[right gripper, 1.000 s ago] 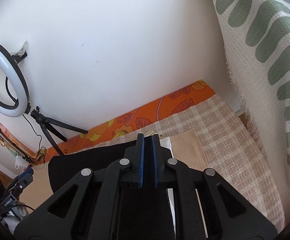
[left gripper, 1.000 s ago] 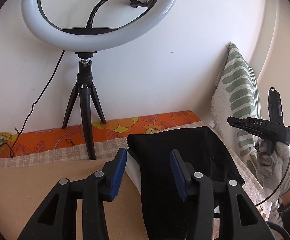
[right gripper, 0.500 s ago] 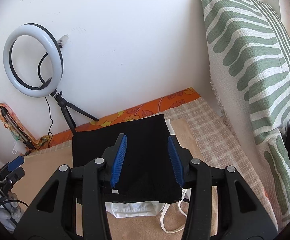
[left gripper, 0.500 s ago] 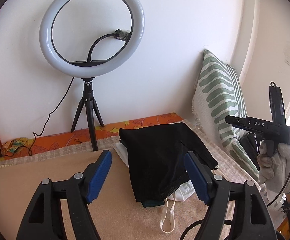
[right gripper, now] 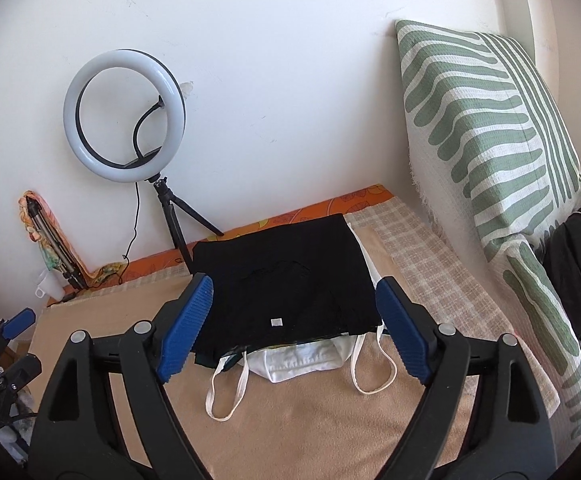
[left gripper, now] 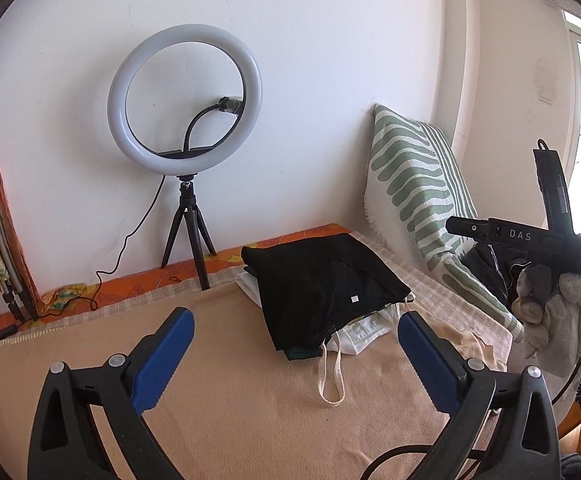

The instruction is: Fold small clothes

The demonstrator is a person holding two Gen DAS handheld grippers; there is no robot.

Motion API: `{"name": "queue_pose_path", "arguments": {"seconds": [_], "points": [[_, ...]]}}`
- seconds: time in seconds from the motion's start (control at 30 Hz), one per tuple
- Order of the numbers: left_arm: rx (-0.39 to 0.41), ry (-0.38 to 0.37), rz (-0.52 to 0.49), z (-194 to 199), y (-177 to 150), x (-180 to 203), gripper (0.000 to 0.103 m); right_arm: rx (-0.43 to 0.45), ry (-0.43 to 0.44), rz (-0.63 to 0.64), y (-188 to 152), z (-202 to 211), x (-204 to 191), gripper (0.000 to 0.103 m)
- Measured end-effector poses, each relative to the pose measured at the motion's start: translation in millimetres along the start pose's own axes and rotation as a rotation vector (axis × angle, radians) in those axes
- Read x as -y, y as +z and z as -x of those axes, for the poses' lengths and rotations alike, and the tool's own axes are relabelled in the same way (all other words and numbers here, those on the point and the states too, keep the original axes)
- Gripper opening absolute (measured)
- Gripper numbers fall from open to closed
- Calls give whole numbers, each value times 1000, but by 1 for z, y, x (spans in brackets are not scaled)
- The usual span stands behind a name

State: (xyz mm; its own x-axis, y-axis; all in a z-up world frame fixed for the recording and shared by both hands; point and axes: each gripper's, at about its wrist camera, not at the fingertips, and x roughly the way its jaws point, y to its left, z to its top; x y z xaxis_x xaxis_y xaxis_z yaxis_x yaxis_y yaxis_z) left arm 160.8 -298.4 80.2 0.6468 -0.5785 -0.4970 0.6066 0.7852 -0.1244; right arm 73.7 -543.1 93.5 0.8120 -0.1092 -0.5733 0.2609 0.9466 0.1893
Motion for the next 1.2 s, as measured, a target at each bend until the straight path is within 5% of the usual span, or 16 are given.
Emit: {"name": "queue_pose_path", "arguments": {"seconds": [0.3,0.7,1.2], "points": [[-29,25,-43,24,-32,11,103,54,-61,-20,-46,36,-25,98],[-65,43,-65,29,-71,7,103,77,-126,-75,-105,29,-53,103],[-115,62,-86,16,-93,4,103,29,-138,-95,-128,2,-55,103]]}}
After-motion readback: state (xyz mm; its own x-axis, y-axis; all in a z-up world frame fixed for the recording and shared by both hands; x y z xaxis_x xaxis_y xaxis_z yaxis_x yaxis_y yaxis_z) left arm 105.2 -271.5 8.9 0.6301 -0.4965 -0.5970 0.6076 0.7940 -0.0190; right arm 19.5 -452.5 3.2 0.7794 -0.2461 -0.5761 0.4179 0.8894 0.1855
